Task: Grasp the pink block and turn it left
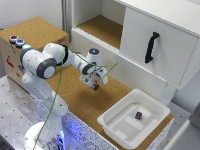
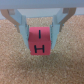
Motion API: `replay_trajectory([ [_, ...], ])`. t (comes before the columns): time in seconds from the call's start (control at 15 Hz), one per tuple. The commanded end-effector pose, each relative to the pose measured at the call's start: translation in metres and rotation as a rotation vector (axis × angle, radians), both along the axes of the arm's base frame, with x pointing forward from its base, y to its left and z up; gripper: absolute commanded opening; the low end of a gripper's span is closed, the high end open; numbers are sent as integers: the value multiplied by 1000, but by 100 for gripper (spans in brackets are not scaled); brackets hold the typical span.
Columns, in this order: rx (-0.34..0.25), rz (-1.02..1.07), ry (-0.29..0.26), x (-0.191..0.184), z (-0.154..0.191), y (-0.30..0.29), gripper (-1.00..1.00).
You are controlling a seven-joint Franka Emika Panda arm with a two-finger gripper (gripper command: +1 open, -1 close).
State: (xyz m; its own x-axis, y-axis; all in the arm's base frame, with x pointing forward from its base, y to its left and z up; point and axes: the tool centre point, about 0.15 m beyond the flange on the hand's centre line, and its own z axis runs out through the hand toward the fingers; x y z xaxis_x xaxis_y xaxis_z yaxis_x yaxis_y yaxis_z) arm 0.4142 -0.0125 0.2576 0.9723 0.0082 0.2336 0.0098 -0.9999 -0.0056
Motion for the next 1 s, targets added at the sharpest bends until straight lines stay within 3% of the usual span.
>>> replay_trajectory([
  [0.0, 3, 76, 28, -28, 33, 4, -100],
  [0.2, -33, 175, 32, -22, 30, 13, -100],
  [0.53, -28, 421, 25, 1, 29, 12, -100],
  [0.6, -61, 496, -4, 2, 27, 13, -100],
  [0.73, -75, 646, -4, 2, 24, 17, -100],
  [0.93, -150, 943, -35, -15, 12, 23, -100],
])
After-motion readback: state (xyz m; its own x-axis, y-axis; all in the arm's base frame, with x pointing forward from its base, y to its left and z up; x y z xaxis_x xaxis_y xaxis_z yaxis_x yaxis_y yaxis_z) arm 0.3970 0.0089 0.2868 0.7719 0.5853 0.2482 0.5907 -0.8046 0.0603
